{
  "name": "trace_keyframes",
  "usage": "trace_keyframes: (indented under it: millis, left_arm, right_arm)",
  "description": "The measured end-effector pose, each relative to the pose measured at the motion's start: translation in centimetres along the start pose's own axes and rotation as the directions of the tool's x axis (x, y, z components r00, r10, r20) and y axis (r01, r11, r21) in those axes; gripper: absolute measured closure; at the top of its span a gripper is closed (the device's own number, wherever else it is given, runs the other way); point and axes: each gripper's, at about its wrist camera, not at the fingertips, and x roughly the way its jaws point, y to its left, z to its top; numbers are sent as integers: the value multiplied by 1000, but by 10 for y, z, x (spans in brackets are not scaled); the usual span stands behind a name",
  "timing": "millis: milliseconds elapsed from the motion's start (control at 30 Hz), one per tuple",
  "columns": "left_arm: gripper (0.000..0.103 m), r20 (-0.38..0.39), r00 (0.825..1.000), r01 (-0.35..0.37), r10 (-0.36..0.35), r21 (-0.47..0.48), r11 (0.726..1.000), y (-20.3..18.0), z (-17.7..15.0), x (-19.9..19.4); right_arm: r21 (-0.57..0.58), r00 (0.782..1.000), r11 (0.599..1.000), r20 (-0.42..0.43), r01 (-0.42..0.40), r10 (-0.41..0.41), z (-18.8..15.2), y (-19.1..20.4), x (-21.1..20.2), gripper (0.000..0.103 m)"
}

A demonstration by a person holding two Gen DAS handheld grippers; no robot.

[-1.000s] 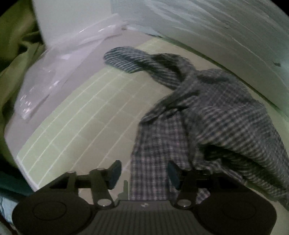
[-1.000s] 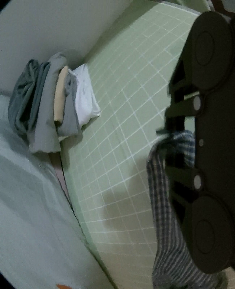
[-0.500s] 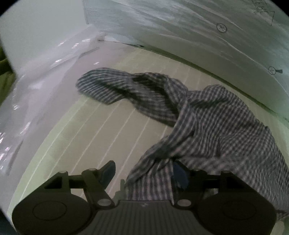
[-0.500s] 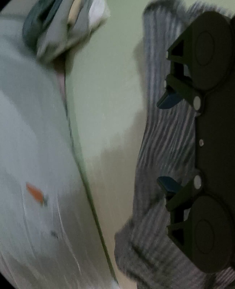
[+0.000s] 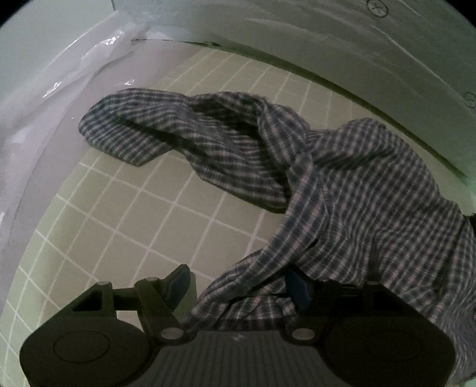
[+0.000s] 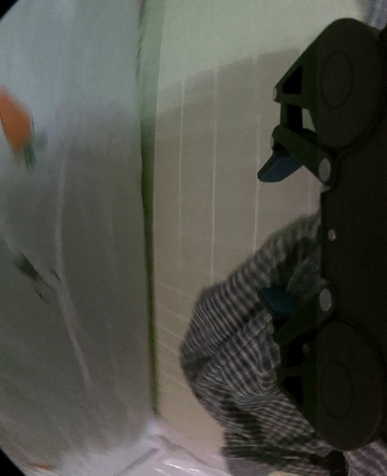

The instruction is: Fold clothes

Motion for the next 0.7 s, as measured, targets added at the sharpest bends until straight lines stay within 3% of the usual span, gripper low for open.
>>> trace_keyframes:
  millis: [33,100,167,200,233,367,500,567,633,700]
  left_arm:
    - [33,0,1000,1,-1,-5,1000,1,0,-1]
    - [36,-1,1000,3,-3,-12,1000,2,0,-2]
    - [47,-5,1000,13,-13,-18,1000,2,0,-2]
    - [52,-7,1000,17,-18,-22,1000,2,0,-2]
    - [54,-6,1000,20,-20,-23,1000,1,1,-2]
    - [59,8,1000,8,-8,-15,1000,-1,3,-5]
    - [59,9,1000,-2,2,-12,1000,0,2,-6]
    - [60,4,1000,-5,5,-9,1000,-1,1,-6]
    - [60,6,1000,-5,5,-4,1000,-1,-1,-8]
    - [58,5,1000,-3,3,2,1000,-1,-4,-10]
  right_arm:
    - [-28,1000,999,-9,-16,16,0,3,3,39]
    - [-82,998,995,-29,-49,47,1,10,10,48]
    - [-129,997,989,-37,-72,68,4,15,13,72]
    - [-131,999,990,-1,-48,48,11,10,6,98]
    - [-131,999,991,36,-24,29,18,6,0,103]
    - [-124,982,990,180,72,-49,47,-13,-28,103]
    - [-102,939,981,320,166,-126,76,-31,-56,103]
    - [-114,927,966,328,232,-184,80,-36,-59,98]
    - [-136,923,946,300,293,-243,76,-39,-56,75]
    - [-112,942,964,266,242,-206,61,-41,-57,61]
